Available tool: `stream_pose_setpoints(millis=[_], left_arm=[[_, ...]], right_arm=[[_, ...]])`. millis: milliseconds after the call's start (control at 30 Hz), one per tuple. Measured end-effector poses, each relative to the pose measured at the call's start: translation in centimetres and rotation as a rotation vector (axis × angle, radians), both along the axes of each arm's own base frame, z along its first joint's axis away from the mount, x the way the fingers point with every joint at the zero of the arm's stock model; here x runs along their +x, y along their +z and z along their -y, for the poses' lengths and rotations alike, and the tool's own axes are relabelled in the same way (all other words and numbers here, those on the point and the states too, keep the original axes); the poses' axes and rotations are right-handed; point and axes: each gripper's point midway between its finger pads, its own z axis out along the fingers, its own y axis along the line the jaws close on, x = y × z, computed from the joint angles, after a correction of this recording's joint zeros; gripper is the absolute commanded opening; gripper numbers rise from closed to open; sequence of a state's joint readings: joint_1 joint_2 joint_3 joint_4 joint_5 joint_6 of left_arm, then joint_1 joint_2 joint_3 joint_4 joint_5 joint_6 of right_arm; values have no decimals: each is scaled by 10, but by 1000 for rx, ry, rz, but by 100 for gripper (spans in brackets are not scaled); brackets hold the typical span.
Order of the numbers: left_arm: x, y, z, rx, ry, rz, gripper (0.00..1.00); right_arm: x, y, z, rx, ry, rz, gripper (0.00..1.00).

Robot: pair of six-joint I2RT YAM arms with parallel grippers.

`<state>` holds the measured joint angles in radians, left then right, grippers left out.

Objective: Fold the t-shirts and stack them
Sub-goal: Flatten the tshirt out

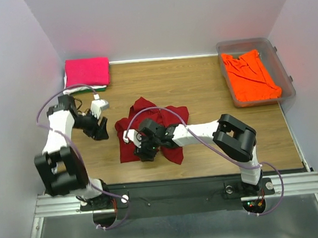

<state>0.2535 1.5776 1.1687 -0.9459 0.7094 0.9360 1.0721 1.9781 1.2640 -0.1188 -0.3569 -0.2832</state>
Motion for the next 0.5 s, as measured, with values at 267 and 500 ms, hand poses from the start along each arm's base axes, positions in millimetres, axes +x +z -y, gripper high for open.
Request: stream_pose_setpoints(millis=[267, 500], left_arm=[[-52, 6, 8, 169, -334, 275, 81], [-69, -30, 60, 233, -624, 307, 80]], right_arm=[[36, 50, 11, 84, -141, -184, 62], [139, 111, 101, 168, -483, -168, 61]])
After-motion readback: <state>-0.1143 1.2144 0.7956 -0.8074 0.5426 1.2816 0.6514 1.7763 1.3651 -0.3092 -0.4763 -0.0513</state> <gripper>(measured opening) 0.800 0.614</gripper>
